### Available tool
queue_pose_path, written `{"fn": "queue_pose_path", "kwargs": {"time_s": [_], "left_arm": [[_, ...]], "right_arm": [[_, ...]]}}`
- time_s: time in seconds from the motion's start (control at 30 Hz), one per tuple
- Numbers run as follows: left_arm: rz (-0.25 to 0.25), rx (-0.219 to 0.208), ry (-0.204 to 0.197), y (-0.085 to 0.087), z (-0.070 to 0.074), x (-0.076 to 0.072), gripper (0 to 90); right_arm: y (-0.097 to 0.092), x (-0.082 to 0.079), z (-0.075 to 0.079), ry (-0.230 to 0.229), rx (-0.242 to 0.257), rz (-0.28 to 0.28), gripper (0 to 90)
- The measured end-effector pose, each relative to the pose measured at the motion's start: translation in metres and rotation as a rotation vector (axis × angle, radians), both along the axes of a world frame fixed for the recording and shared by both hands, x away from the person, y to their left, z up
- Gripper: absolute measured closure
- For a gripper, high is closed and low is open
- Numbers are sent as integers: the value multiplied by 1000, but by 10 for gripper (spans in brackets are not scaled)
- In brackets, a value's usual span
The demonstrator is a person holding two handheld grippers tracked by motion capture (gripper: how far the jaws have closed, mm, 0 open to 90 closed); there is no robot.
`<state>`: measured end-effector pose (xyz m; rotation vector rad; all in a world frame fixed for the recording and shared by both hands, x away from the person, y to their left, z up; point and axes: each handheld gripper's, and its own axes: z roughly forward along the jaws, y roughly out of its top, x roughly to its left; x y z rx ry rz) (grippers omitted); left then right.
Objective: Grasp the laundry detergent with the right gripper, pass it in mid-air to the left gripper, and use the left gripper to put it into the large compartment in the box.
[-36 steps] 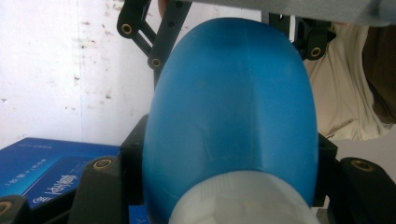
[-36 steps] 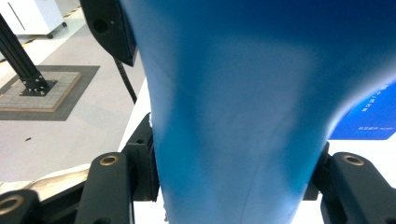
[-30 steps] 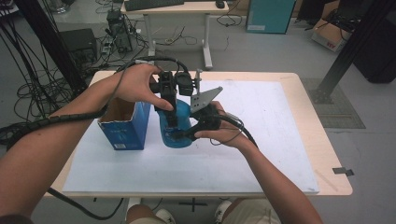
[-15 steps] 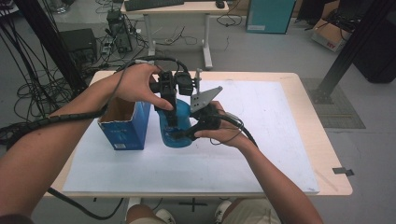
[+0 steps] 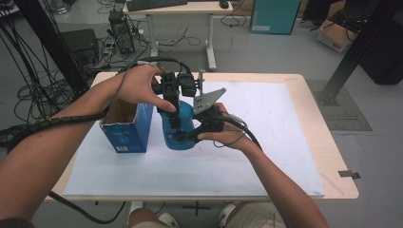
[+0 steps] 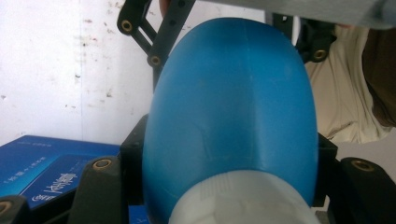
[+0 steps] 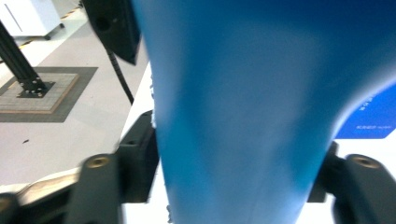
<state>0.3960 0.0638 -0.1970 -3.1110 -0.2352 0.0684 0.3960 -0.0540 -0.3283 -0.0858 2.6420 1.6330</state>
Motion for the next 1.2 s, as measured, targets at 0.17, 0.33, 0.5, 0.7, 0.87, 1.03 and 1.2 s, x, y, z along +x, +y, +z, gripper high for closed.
{"fn": "queue_pose_path", "kwargs": {"time_s": [0.17,0.33,0.5,0.7,0.87,1.03,1.2], "left_arm": [[19,15,-14,3,1,3,381],[61,10,-26,9,5,6,380],[119,1,-67,12,14,12,380],[223,-6,-103,18,29,19,379],[335,-32,-119,26,42,26,379],[450,-37,-154,39,62,34,379],[641,-29,-191,62,89,43,378]], "right_arm": [[-1,0,-3,6,-27,-24,223],[-12,0,-7,41,-105,-69,143],[-26,-1,-10,71,-186,-162,67],[-54,-2,-2,97,-225,-233,67],[-74,-3,2,161,-242,-281,67],[-107,-2,8,167,-303,-345,71],[-132,-5,13,158,-338,-394,73]]}}
